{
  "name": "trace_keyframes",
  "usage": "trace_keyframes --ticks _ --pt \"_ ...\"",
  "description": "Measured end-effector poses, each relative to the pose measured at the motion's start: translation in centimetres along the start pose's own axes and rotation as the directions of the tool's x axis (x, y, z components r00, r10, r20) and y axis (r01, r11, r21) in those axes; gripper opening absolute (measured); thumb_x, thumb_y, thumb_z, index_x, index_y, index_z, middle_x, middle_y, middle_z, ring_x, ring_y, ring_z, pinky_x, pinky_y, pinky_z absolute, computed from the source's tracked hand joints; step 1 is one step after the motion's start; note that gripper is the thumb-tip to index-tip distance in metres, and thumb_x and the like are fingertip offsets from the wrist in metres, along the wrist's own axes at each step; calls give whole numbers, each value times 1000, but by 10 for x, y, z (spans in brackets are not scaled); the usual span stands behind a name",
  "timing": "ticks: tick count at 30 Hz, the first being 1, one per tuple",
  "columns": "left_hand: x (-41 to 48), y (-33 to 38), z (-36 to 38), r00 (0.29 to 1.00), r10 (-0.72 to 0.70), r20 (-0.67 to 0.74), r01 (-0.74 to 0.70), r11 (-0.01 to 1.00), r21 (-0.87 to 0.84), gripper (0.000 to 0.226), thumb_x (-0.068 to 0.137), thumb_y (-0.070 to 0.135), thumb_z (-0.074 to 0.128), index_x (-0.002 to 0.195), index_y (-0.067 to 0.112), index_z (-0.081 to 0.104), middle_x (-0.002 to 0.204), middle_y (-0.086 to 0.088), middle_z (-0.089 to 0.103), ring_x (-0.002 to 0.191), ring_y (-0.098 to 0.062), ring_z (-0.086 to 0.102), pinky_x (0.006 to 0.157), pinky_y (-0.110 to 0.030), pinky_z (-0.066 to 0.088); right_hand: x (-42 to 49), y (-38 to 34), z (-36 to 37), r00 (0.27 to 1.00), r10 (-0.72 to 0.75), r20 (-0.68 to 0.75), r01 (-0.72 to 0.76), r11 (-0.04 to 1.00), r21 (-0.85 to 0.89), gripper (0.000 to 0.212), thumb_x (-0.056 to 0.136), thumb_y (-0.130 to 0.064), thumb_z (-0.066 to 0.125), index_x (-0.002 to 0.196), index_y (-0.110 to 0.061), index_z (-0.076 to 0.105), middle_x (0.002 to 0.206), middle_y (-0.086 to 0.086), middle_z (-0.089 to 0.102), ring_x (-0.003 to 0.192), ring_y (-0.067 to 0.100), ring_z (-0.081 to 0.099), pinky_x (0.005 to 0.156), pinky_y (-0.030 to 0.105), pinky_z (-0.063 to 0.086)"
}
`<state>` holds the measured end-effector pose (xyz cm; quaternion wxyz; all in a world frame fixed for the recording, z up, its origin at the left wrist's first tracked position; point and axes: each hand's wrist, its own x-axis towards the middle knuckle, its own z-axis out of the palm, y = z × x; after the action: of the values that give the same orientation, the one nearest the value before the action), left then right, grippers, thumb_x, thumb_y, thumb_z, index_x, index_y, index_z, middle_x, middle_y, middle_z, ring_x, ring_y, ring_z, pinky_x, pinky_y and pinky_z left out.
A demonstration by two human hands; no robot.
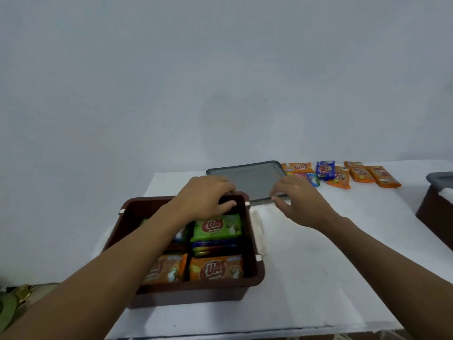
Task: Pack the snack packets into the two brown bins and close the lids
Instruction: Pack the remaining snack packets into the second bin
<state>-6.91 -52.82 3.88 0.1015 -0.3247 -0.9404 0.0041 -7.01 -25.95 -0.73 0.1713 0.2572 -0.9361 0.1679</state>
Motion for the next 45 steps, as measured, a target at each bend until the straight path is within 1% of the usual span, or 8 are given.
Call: trace_keyframes --ticks 4,8,11,16,25,30,35,45 --pt "67 49 5 999 24 31 -22 998 -64 40 91 52 51 122 27 57 119 8 58 108 -14 54 80 -30 45 -36 82 -8 950 285 124 -278 958 -70 19 93 -33 59 108 -24 66 118 -5 64 109 14 55 94 35 47" --pt "134 96 22 974 -5 225 16 999 -46 47 91 52 53 129 24 54 127 2 55 115 -21 52 89 -35 45 -55 163 -10 790 540 291 -517 841 -158 37 93 -40 57 128 -29 53 143 -5 47 130 16 43 109 40 36" --pt "174 125 44 949 7 314 -11 1000 12 40 91 50 54 118 20 57 120 -1 54 110 -24 53 77 -34 43 -51 208 -7 725 634 268 -608 772 -183 62 93 -39 56 148 -23 30 158 1 26 141 21 30 111 45 32" --pt "223 154 91 924 -85 373 96 995 -11 59 93 49 53 142 19 41 142 -6 44 128 -26 42 102 -42 40 -43 242 15 760 603 242 -588 797 -142 74 96 -42 46 155 -24 4 163 -2 6 149 20 10 115 47 24" --pt "268 174 157 848 -362 388 407 913 -37 77 97 53 39 154 17 2 162 -9 -6 149 -31 -6 118 -53 3 -95 237 15 852 523 8 -512 838 -189 48 93 -48 44 137 -29 47 142 0 42 126 21 37 102 38 33" --pt "253 185 169 901 -385 200 400 916 -38 70 94 60 31 151 21 17 155 -7 19 144 -27 17 117 -56 12 -94 247 12 756 649 -81 -635 758 150 40 95 -43 49 130 -25 56 146 0 39 131 16 34 105 34 33" --pt "210 198 165 941 -323 100 322 946 30 58 96 55 23 146 25 27 145 -3 30 133 -22 31 111 -52 22 -87 246 13 790 606 97 -604 795 -56 50 101 -43 27 150 -41 21 163 -2 6 142 15 23 108 41 22" --pt "193 187 176 950 -312 2 311 947 -82 52 92 53 29 131 24 47 136 -2 43 120 -22 45 101 -47 42 -98 268 4 813 580 50 -583 810 61 45 91 -52 52 132 -33 52 142 -1 35 124 15 41 102 33 38"
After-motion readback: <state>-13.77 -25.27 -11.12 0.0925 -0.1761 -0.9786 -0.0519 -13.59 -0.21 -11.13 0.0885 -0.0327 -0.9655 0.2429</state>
